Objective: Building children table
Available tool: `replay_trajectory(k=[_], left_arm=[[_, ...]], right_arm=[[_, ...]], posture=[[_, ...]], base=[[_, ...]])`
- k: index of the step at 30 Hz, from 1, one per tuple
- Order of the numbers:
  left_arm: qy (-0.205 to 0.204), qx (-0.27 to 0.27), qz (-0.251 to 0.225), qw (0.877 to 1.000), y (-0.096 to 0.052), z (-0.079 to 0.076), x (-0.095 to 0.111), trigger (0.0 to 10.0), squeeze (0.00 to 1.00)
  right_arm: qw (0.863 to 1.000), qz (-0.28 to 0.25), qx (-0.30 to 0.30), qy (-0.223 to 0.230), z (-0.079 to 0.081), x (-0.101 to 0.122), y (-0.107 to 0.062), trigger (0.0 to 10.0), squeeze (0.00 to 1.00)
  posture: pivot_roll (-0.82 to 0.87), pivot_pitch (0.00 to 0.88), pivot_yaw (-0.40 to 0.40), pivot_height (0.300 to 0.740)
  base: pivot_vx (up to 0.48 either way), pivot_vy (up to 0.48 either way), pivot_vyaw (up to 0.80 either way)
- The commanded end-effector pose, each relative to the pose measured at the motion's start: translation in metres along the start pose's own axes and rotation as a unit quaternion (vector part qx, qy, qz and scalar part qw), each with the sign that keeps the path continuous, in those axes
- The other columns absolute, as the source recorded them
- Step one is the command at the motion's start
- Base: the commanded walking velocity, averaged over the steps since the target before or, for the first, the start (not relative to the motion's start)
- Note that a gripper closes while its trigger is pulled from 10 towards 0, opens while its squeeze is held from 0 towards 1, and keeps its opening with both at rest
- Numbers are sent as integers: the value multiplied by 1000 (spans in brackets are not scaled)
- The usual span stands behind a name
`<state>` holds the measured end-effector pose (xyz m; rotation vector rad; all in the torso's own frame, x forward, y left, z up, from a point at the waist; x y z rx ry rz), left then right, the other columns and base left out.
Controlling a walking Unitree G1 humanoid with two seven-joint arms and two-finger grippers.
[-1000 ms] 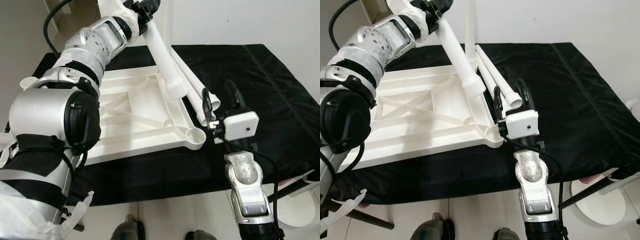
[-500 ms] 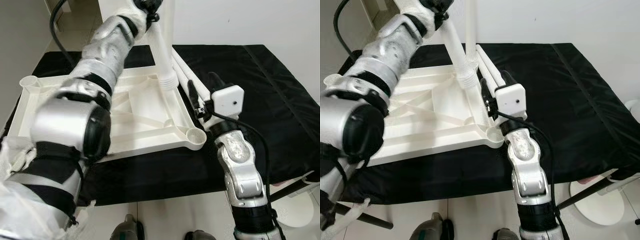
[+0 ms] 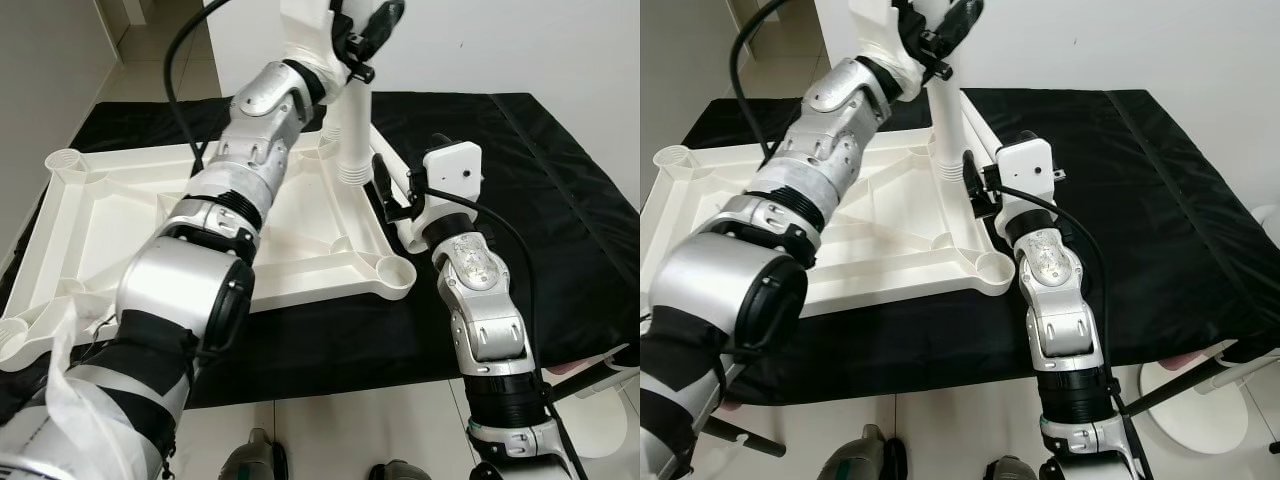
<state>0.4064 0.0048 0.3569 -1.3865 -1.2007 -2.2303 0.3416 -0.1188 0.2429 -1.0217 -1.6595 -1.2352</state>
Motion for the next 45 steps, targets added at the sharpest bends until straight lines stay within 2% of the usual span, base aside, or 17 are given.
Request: replay_trajectory(k=[1,6,10,18,30,37,45], left_arm=[[10,-15,-13,1000,2,-3,6,10000,0],[8,-23,-31,999,3,-13,11,10000,0],[-4,-42,-48,998,4,-29,14,10000,0],[-22,-53,-53,997,4,-43,13,10000,0],[-14,-56,-47,997,3,-44,14,10000,0],[-14,-61,-46,997,3,-46,16,10000,0],[-16,-61,-46,997,3,-48,17,10000,0]], right_arm=[[1000,5,0,-1,-1,-1,1,10000,0],[1000,16,11,-22,-4,-6,11,10000,0],[999,22,17,-28,-4,-7,24,10000,0],[998,29,44,-26,3,-12,32,10000,0],[994,40,95,-26,10,-18,30,10000,0],[996,19,55,-62,-5,-12,38,10000,0],[996,-1,55,-77,-6,-3,44,10000,0]], posture=[[-9,0,7,740],[-2,0,-1,740],[5,0,-9,740],[17,0,-19,740],[18,0,-22,740],[12,0,-15,740],[13,0,-14,740]], base=[[0,0,0],[0,0,0],[0,0,0],[0,0,0],[0,0,0],[0,0,0],[0,0,0]])
Point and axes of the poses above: a point about 5 cm out from each wrist's last joint towards the gripper, its own y axis pointing out of the wrist towards the gripper, its own x axis along the axis of the wrist's last joint, z = x × y, the point moved 3 cm from there along y, pointing out of the wrist towards the gripper, and after that the axes turned 6 degrees about y, right-handed, at the moved point
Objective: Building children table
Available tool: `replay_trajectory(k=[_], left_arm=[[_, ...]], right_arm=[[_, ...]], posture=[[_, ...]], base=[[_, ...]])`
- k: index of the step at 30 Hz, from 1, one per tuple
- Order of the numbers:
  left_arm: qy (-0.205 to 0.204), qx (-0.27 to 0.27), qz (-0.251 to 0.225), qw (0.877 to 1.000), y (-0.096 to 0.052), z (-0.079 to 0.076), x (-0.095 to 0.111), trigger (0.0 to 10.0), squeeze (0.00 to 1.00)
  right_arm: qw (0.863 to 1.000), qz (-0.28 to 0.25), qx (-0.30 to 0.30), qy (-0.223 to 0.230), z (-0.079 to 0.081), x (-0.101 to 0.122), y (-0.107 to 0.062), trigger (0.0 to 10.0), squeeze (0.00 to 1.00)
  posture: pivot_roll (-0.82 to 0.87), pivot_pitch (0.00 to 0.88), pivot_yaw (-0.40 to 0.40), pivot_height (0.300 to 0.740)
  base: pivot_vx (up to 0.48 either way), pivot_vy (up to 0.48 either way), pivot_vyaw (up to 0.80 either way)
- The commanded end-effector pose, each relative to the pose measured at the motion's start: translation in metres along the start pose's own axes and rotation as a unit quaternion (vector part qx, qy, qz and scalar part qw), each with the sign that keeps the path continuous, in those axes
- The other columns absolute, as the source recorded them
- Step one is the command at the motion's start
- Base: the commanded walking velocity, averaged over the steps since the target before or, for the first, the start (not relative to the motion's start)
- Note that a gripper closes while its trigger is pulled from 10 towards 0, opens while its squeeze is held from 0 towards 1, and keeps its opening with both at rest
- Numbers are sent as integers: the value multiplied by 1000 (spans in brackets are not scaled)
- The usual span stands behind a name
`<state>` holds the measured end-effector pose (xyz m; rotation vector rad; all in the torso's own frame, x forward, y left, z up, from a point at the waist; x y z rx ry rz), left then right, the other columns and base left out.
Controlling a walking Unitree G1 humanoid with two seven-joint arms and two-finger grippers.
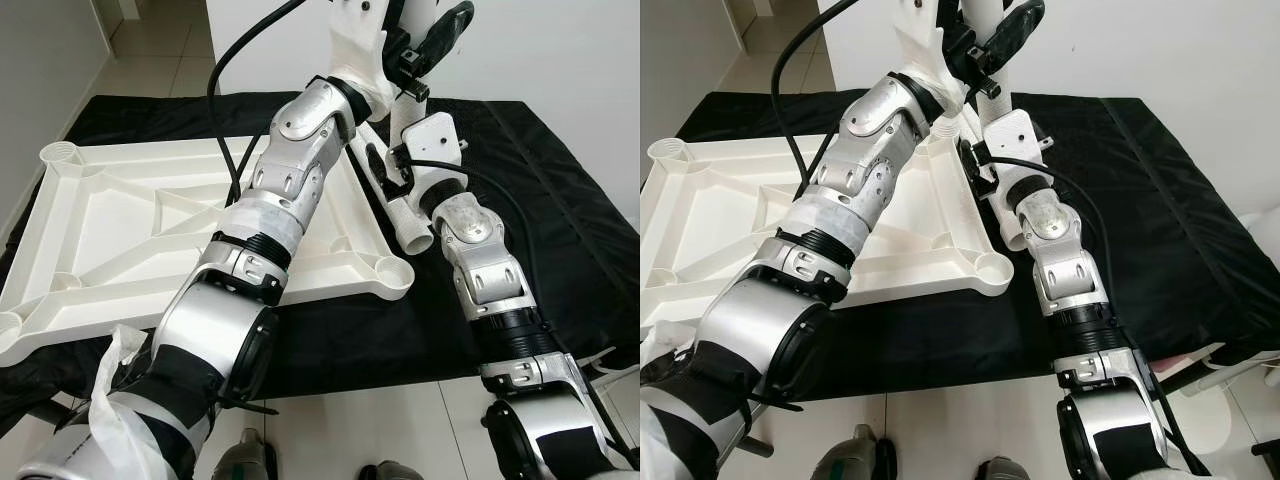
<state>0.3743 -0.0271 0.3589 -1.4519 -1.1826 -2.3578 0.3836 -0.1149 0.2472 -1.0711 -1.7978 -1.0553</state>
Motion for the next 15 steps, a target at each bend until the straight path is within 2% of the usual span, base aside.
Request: replay_trajectory(k=[1,13,14,15], left_arm=[[3,-10,-8,1000,2,-4,5,10000,0],[2,-8,-9,1000,2,-4,7,10000,0],[2,-8,-9,1000,2,-4,7,10000,0],[1,-8,-9,1000,3,-5,7,10000,0]], right_arm=[[1000,-18,-4,-13,-5,9,4,10000,0],[1000,-24,3,-11,-2,12,9,10000,0],[1000,-26,2,-10,-1,13,10,9765,0],[1000,-28,2,-8,-1,13,10,3137,0]], posture=[[15,0,-16,740],[21,0,-18,740],[21,0,-17,740],[21,0,-15,740]], base=[[0,0,0],[0,0,0],[0,0,0],[0,0,0]])
Point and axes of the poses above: a point about 5 cm out from each wrist's last joint towards the gripper, its own y axis pointing out of the wrist towards the gripper, its own x axis along the axis of the wrist's last joint, z = x × y, the point moved 3 cm from there along y, pointing out of the wrist towards the gripper, and after that the axes turned 6 degrees about y, right-handed, at the moved point
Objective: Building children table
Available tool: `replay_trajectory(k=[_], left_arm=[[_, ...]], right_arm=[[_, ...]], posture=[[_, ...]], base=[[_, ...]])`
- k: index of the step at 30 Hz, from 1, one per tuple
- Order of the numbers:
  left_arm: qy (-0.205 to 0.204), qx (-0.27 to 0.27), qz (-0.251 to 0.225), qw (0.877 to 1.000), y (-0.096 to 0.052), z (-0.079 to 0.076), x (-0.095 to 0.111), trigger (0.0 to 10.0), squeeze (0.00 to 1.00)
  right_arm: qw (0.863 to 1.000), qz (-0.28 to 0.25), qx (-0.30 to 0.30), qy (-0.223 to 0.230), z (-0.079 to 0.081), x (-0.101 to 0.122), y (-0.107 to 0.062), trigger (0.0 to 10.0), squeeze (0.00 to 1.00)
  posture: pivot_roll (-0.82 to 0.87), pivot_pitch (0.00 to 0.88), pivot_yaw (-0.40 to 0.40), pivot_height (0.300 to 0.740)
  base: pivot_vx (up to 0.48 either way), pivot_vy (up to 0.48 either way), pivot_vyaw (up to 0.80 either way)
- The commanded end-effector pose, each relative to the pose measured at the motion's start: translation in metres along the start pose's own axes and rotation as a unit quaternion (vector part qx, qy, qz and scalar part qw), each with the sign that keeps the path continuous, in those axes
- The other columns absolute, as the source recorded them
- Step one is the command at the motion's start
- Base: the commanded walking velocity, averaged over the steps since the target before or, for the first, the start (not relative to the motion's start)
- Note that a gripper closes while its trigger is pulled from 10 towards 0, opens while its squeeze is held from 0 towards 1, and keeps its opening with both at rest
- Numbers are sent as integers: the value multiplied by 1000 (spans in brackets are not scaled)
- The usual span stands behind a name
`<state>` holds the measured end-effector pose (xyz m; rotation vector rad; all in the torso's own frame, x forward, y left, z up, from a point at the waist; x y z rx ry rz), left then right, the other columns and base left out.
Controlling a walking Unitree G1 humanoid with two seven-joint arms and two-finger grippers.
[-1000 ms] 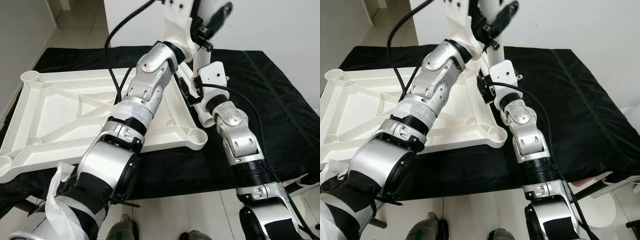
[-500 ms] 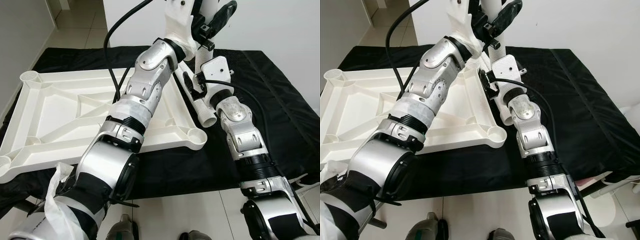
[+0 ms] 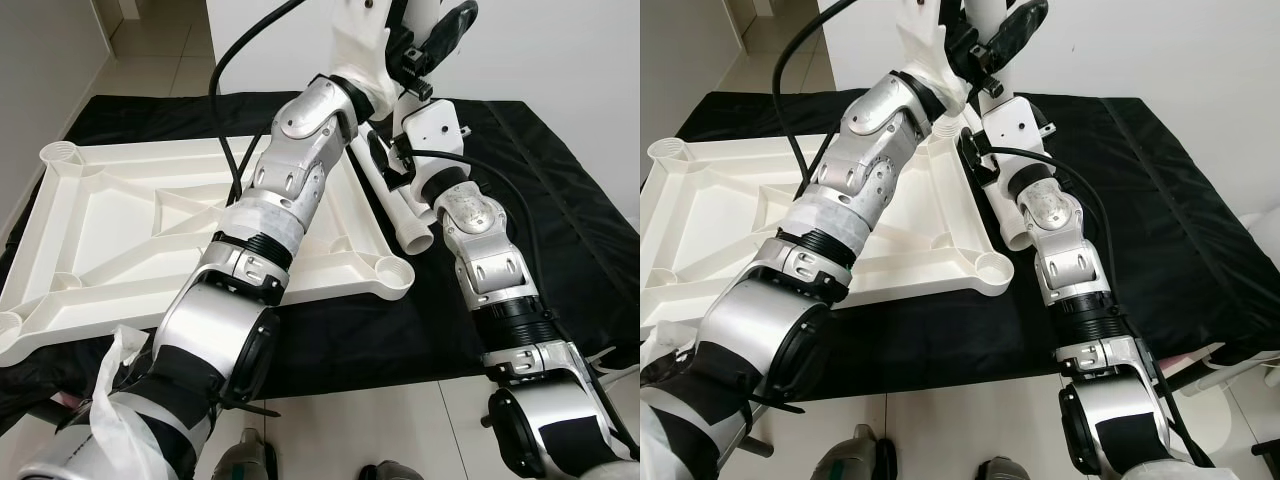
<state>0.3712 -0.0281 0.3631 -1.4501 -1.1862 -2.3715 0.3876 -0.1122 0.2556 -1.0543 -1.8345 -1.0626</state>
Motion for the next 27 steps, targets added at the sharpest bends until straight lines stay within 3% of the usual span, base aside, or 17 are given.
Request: replay_trajectory(k=[1,2,3,15,16,17,18,19,20,21,22,27], left_arm=[[1,-4,-4,1000,1,-3,3,10000,0],[0,-4,-4,1000,1,-3,3,10000,0],[0,-5,-4,1000,2,-4,3,10000,0],[-4,-12,-5,1000,2,-10,2,10000,0],[1,-15,-3,1000,2,-11,2,10000,0],[1,-15,-3,1000,2,-11,2,10000,0],[6,-19,-3,1000,2,-13,3,10000,0],[6,-19,-3,1000,2,-13,3,10000,0],[3,-23,-4,1000,1,-14,3,10000,0],[3,-23,-4,1000,1,-14,3,10000,0],[-21,-27,-12,999,1,-14,5,10000,1000],[-42,-31,-16,999,1,-10,7,10000,1000]], right_arm=[[1000,-12,-1,0,0,6,4,3137,0],[1000,-13,-1,2,0,6,5,3137,0],[1000,-15,0,2,1,6,5,0,0],[1000,-25,-12,7,-2,8,7,0,0],[999,-25,-20,11,-3,8,8,1020,0],[999,-25,-20,11,-3,8,8,1020,0],[999,-24,-31,14,-5,8,8,7922,0],[999,-24,-31,14,-5,8,8,7922,0],[999,-22,-38,20,-7,8,9,10000,0],[999,-22,-38,20,-7,8,9,10000,0],[998,-18,-47,27,-8,7,9,10000,0],[995,-12,-82,52,-14,4,10,10000,0]], posture=[[21,0,-15,740],[21,0,-15,740],[21,0,-15,740],[25,0,-14,740],[28,0,-13,740],[28,0,-13,740],[29,0,-12,740],[29,0,-12,740],[30,0,-12,740],[30,0,-12,740],[30,0,-12,740],[29,0,-10,740]], base=[[0,0,0],[0,0,0],[0,0,0],[0,0,0],[0,0,0],[0,0,0],[0,0,0],[0,0,0],[0,0,0],[0,0,0],[0,0,0],[0,0,0]])
Point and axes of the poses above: a point about 5 cm out from each wrist's last joint towards the gripper, its own y axis pointing out of the wrist towards the gripper, its own x axis along the axis of the wrist's last joint, z = x × y, the point moved 3 cm from there along y, pointing out of the wrist towards the gripper, and after that the axes turned 6 degrees about y, right-handed, at the moved point
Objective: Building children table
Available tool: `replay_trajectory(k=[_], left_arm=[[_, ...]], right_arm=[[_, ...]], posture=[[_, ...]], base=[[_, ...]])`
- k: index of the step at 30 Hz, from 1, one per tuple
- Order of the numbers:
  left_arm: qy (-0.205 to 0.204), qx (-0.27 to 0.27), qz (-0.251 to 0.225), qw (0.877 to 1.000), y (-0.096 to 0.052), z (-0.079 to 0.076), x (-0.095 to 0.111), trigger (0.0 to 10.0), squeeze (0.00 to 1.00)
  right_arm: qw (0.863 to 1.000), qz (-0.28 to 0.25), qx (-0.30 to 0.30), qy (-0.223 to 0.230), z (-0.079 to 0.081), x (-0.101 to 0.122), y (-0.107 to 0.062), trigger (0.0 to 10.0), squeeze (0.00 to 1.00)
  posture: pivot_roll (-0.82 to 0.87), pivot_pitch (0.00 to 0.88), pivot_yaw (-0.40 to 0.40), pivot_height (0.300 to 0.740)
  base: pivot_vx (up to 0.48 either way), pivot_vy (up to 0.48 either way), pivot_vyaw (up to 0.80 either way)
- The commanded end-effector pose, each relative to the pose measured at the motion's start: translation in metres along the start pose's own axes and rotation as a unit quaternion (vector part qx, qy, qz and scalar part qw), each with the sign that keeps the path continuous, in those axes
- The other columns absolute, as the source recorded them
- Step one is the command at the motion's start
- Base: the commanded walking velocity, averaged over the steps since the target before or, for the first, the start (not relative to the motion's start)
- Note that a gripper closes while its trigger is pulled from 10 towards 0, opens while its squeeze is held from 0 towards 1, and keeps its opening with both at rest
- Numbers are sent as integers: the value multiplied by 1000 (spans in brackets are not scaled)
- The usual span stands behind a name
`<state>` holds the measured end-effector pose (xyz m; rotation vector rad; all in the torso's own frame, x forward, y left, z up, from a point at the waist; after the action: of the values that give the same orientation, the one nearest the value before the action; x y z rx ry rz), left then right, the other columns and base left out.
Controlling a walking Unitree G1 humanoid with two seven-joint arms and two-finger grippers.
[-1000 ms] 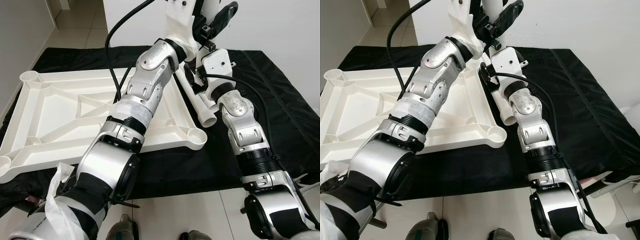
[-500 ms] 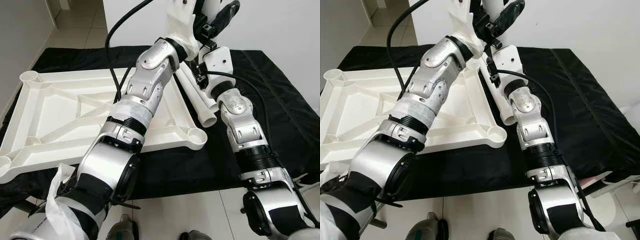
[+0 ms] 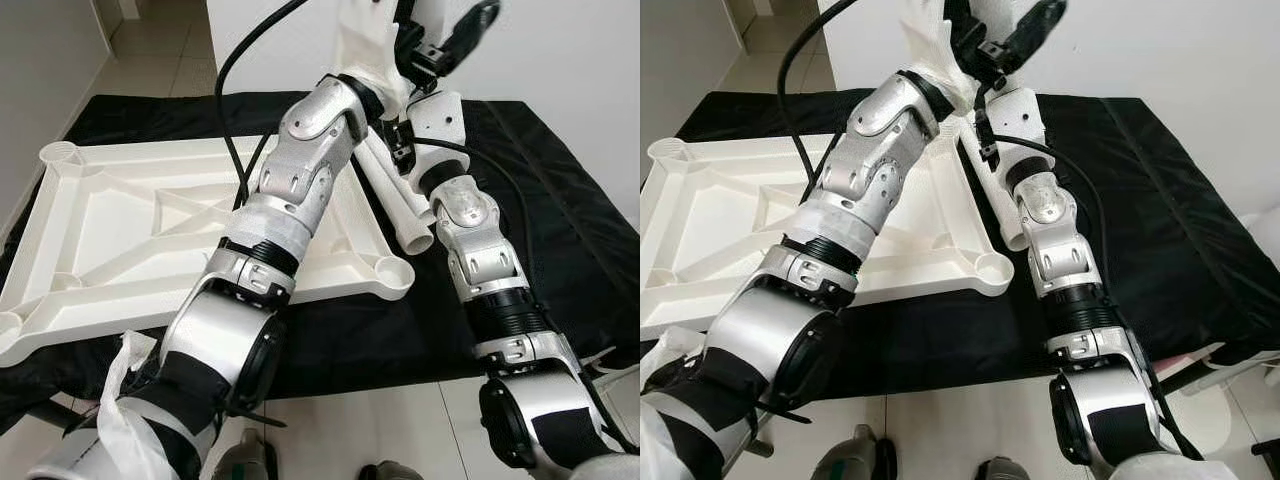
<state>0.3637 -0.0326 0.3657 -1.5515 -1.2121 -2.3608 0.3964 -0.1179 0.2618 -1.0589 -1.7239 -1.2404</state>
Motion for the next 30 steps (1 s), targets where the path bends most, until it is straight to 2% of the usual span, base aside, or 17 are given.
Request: replay_trajectory(k=[1,3,4,7,8,9,10,11,13,17,21,22,25,30], left_arm=[[-21,-22,-8,999,0,0,5,10000,878],[-21,-22,-8,999,0,0,5,10000,878],[-37,-16,-13,999,0,3,7,10000,0],[-80,9,-16,997,-1,16,11,10000,0],[-80,9,-16,997,-1,16,11,10000,0],[-105,30,-17,994,-3,28,13,10000,0],[-105,30,-17,994,-3,28,13,10000,0],[-117,44,-17,992,-6,38,13,10000,0],[-97,70,1,993,-17,56,9,10000,0],[-84,82,19,993,-25,66,2,10000,0],[-72,123,81,987,-46,89,-20,10000,0],[-72,123,81,987,-46,89,-20,10000,0],[-53,131,134,981,-60,95,-38,10000,0],[-47,133,167,976,-65,94,-50,10000,0]], right_arm=[[999,-1,-28,25,-7,3,3,10000,0],[999,-1,-28,25,-7,3,3,10000,0],[999,-2,-32,32,-8,2,3,10000,0],[997,-2,-46,57,-10,2,2,10000,0],[997,-2,-46,57,-10,2,2,10000,0],[996,0,-60,71,-13,-1,1,10000,0],[996,0,-60,71,-13,-1,1,10000,0],[994,1,-69,82,-15,-3,-1,10000,0],[991,5,-85,99,-17,-8,-6,10000,0],[990,4,-95,102,-19,-10,-7,10000,0],[986,-7,-129,105,-30,-7,-11,10000,0],[986,-7,-129,105,-30,-7,-11,10000,0],[981,-14,-163,105,-41,-8,-19,10000,0],[977,-13,-181,108,-46,-11,-26,10000,0]], posture=[[27,0,-7,740],[27,0,-7,740],[27,0,-7,740],[24,0,-4,740],[24,0,-4,740],[22,0,2,740],[22,0,2,740],[22,0,6,740],[23,0,17,740],[19,0,39,740],[2,0,87,740],[2,0,87,740],[-18,0,119,740],[-20,0,131,740]], base=[[0,0,0],[0,0,0],[0,0,0],[0,0,0],[0,0,0],[0,0,0],[0,0,0],[0,0,0],[0,0,0],[0,0,0],[0,0,0],[0,0,0],[0,0,0],[0,0,0]])
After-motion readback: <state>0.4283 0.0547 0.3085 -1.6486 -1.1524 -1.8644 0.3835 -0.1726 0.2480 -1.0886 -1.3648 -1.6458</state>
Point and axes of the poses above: a point about 5 cm out from each wrist's last joint towards the gripper, its own y axis pointing out of the wrist towards the gripper, its own x axis along the axis of the wrist's last joint, z = x × y, the point moved 3 cm from there along y, pointing out of the wrist towards the gripper, and after that the axes turned 6 degrees about y, right-handed, at the moved point
